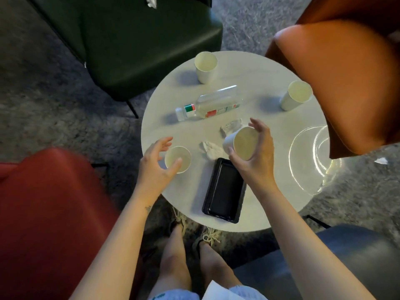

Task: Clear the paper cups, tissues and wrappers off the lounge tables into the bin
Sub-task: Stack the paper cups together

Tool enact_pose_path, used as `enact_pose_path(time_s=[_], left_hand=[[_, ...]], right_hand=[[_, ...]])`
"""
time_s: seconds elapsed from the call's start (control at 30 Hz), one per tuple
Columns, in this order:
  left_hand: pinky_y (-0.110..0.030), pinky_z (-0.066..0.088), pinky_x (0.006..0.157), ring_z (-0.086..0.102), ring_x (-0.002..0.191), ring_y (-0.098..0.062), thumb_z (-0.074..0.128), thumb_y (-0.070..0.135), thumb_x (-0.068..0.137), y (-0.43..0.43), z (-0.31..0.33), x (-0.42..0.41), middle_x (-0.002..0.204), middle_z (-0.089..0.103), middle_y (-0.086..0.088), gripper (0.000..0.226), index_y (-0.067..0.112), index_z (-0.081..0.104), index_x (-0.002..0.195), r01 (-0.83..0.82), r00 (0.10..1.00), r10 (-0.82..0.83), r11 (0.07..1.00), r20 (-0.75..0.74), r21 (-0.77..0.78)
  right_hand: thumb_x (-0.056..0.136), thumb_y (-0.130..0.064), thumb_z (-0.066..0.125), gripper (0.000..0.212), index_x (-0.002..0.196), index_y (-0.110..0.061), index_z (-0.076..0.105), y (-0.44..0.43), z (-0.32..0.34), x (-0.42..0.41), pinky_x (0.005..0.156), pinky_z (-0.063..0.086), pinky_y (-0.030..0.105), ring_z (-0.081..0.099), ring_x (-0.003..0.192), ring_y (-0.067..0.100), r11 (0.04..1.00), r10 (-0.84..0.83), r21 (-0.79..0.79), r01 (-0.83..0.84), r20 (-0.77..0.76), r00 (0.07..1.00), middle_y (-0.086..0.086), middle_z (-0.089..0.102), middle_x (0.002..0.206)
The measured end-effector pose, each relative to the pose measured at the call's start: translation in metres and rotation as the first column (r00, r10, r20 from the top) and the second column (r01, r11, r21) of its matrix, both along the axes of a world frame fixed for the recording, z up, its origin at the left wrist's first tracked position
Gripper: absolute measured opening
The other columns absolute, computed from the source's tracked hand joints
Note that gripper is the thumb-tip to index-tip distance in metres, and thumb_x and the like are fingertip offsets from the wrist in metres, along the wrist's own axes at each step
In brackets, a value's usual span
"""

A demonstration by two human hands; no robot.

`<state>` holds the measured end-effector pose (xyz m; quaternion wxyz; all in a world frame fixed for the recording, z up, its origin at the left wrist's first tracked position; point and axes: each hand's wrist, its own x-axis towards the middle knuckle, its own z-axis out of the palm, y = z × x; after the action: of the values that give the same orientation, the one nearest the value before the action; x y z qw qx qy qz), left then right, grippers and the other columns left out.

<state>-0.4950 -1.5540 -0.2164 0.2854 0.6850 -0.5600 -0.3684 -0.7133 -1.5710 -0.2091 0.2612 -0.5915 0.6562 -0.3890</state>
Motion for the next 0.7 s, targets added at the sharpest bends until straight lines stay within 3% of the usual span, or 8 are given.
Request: enact_pose_path(time_s=[0.13,0.27,0.4,0.53,0.7], left_hand=[[-0.028,0.035,0.098,0.045,0.119,-0.020,0.074,0.013,0.075,0.008,-0.024,0.007,0.124,0.052,-0.001,0.055,0.014,0.053,0.126,-0.026,0.998,0.023,0.999,0.062,0.039],[-0.024,0.031,0.100,0.041,0.123,-0.014,0.079,0.021,0.071,0.010,-0.051,0.004,0.133,0.047,0.000,0.073,0.019,0.043,0.134,-0.005,0.999,0.002,0.995,0.037,0.101],[-0.027,0.031,0.099,0.040,0.127,-0.015,0.081,0.022,0.067,0.011,-0.072,-0.001,0.141,0.042,0.004,0.087,0.026,0.034,0.140,-0.024,0.999,0.019,0.990,0.037,0.141],[-0.027,0.037,0.091,0.048,0.119,-0.019,0.083,0.018,0.063,0.007,-0.078,-0.006,0.131,0.051,0.004,0.081,0.021,0.042,0.132,-0.037,0.999,0.033,0.995,0.041,0.094],[-0.023,0.040,0.086,0.050,0.111,-0.014,0.083,0.023,0.064,-0.009,-0.050,-0.015,0.124,0.053,0.003,0.076,0.018,0.044,0.128,0.038,0.998,-0.039,0.999,0.050,0.023]], right_hand=[[0.070,-0.019,0.074,0.069,0.129,-0.011,0.040,0.000,-0.010,0.019,0.100,0.037,0.043,0.047,0.116,0.018,0.997,0.078,0.018,-0.079,0.030,0.996,-0.001,0.048,0.125],[0.070,-0.026,0.070,0.068,0.130,-0.013,0.040,0.004,-0.021,0.031,0.102,0.036,0.037,0.045,0.117,0.010,0.992,0.100,0.071,-0.103,0.047,0.994,-0.008,0.045,0.123],[0.070,-0.024,0.070,0.068,0.130,-0.016,0.039,0.007,-0.029,0.036,0.102,0.036,0.043,0.045,0.119,0.013,0.984,0.126,0.118,-0.134,0.080,0.989,-0.003,0.047,0.126],[0.070,-0.022,0.072,0.069,0.130,-0.016,0.039,0.007,-0.027,0.039,0.099,0.037,0.047,0.046,0.117,0.016,0.977,0.157,0.131,-0.166,0.075,0.985,-0.003,0.047,0.125],[0.070,-0.024,0.073,0.069,0.129,-0.012,0.040,-0.004,-0.002,0.049,0.098,0.040,0.044,0.049,0.116,0.015,0.976,0.211,0.028,-0.214,0.085,0.974,-0.002,0.049,0.123]])
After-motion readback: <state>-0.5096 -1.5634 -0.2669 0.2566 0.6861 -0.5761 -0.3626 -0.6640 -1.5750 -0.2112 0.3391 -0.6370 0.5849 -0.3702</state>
